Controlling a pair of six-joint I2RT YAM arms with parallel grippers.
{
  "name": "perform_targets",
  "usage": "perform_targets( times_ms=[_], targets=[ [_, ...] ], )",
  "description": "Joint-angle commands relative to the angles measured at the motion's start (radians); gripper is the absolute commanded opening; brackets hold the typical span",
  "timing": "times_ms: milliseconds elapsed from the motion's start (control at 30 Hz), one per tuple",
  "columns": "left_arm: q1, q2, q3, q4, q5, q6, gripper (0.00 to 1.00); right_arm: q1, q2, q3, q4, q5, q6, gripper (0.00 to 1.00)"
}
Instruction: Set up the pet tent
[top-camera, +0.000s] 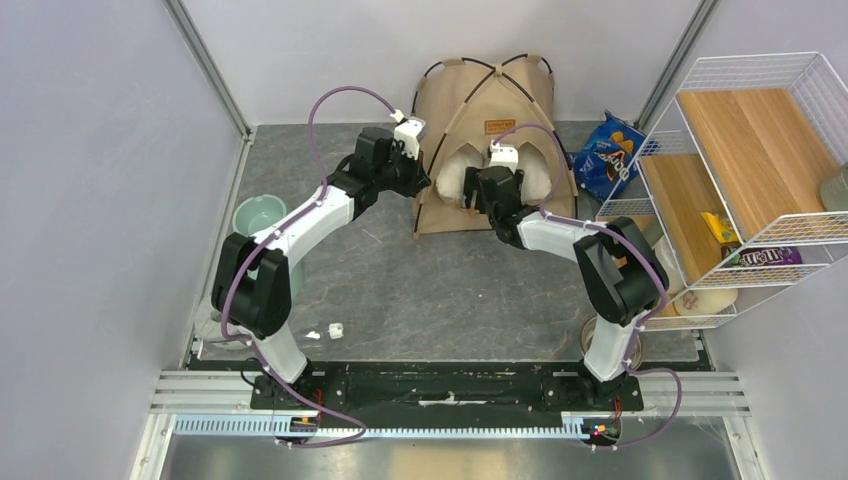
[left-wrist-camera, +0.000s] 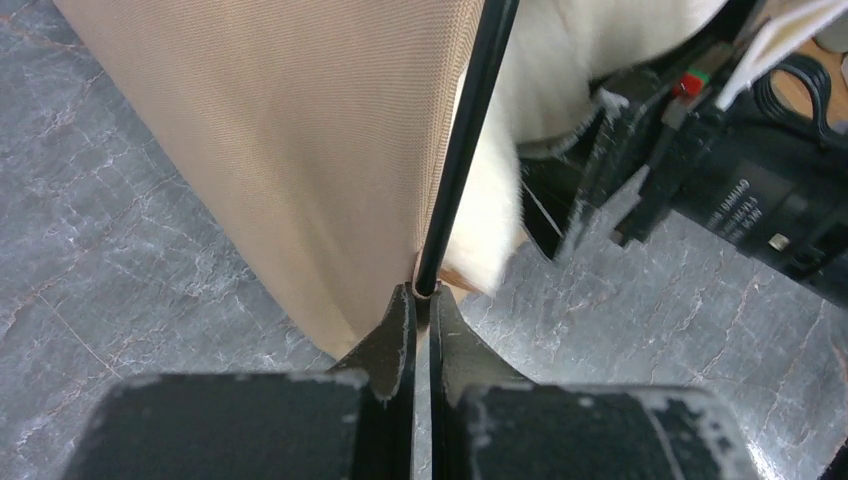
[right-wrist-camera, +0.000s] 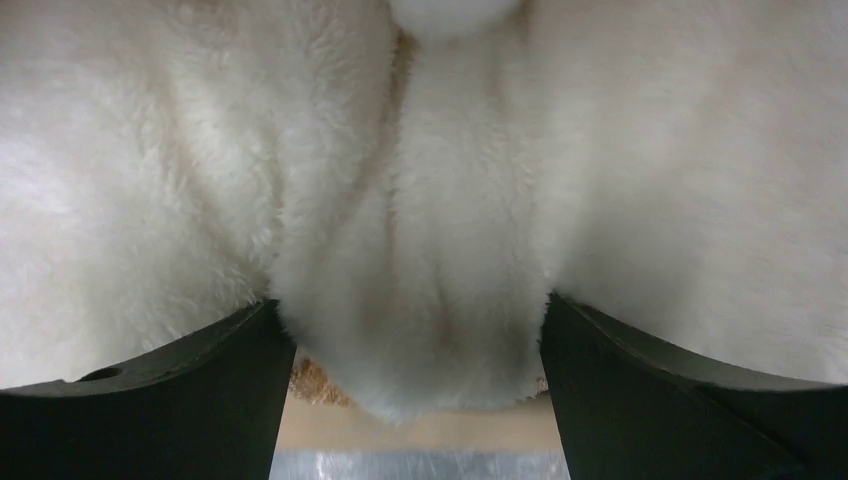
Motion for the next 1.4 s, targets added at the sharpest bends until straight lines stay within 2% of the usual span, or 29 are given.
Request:
perform_targets(
  times_ms=[0, 133, 333, 567, 800, 1067, 1367],
  targets=[
    [0.003, -0.025, 0.047, -0.056, 0.052, 0.042, 0.02, -0.001, 0.055, 0.096, 0.163, 0.065, -0.081, 0.91],
    [0.002, -0.034, 0.06, -0.077, 0.076, 0.042, 0.02, -0.003, 0.064, 0.103, 0.274, 0.081, -0.131, 0.92],
    [0.005, -0.049, 0.077, -0.087, 0.096, 0.037, 0.02, -0.003, 0.069, 0.072, 0.301, 0.057, -0.144, 0.92],
    [0.017, -0.074, 0.085, -0.074, 0.148, -0.005, 0.02, -0.003, 0.083, 0.007, 0.261, 0.025, -0.103, 0.92],
    [0.02, -0.084, 0.087, -0.042, 0.202, -0.044, 0.02, 0.005, 0.099, 0.059, 0.166, -0.032, -0.082, 0.93],
    [0.036, -0.094, 0.084, -0.05, 0.099, -0.062, 0.02, 0.008, -0.118, 0.044, -0.066, -0.054, -0.057, 0.95],
    [0.048, -0.098, 0.086, -0.03, 0.021, -0.105, 0.02, 0.005, -0.435, -0.127, -0.197, -0.21, -0.127, 0.95]
  ],
)
